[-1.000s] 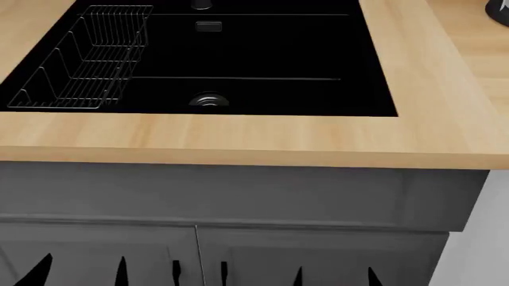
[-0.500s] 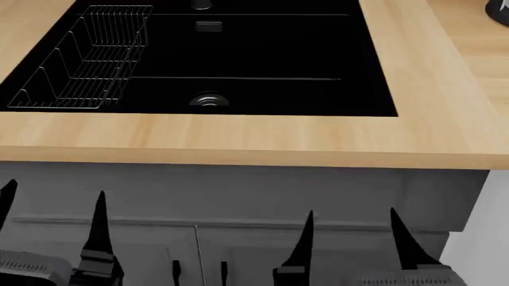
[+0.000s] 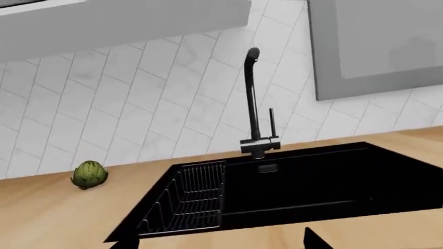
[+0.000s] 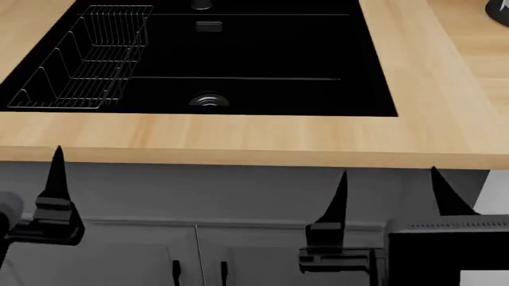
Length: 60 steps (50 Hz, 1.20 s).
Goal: Pick the cherry from the counter and place it in the sink
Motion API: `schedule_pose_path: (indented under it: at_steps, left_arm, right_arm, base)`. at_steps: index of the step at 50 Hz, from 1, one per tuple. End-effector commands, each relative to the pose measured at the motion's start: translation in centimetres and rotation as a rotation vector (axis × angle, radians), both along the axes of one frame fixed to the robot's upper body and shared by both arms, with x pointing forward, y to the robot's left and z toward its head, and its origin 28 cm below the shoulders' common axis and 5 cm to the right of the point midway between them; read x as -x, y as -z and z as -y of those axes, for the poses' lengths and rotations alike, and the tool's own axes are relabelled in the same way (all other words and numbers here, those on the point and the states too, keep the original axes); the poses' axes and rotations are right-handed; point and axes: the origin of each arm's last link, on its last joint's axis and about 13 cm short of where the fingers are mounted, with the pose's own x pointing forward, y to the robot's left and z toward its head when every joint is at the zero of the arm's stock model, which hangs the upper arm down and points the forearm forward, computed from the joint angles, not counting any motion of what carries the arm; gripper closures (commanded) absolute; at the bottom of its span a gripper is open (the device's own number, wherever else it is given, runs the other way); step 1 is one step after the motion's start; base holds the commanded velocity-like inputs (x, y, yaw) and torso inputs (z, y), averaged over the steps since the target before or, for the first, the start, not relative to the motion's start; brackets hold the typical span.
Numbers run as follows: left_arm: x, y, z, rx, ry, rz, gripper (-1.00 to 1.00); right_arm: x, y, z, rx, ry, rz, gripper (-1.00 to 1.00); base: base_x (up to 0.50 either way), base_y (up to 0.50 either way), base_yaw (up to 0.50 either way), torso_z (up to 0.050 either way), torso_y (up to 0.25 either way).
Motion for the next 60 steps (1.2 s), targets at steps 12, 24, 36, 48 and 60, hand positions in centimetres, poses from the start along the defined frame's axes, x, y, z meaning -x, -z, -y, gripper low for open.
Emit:
schedule_pose_path:
  at_steps: [12,24,36,48,60]
  left_arm:
    - [0.8,-2.7,-3.5,0.048,-0.171,-0.026,-1.00]
    - [0.9,-4.8,-4.4,0.063,-0.158,-0.058,-1.00]
    - [0.0,-7.3,-4.2,0.032,-0.143,-0.036,-1.00]
    - [-0.2,-7.0,-3.9,0.056,-0.109,-0.042,-1.00]
    - [0.0,-6.7,-3.8,0.054,-0.103,-0.047,-1.00]
  right_arm:
    - [0.4,-3.0,1.8,0.027,0.075,-0.009,-1.00]
    - [0.0,-5.4,2.3,0.019,0.055,-0.015,-1.00]
    - [-1.3,-9.1,2.4,0.035,0.035,0.035,-1.00]
    - [-1.2,-9.1,2.2,0.024,0.002,0.049,-1.00]
    - [-1.0,-8.7,2.3,0.019,0.010,0.047,-1.00]
  base:
    - [0.00,0.00,0.00,0.000,0.000]
    - [0.00,0.00,0.00,0.000,0.000]
    - [0.00,0.00,0.00,0.000,0.000]
    - [0.08,0.02,0.00,0.000,0.000]
    - [0.21,0.16,0.00,0.000,0.000]
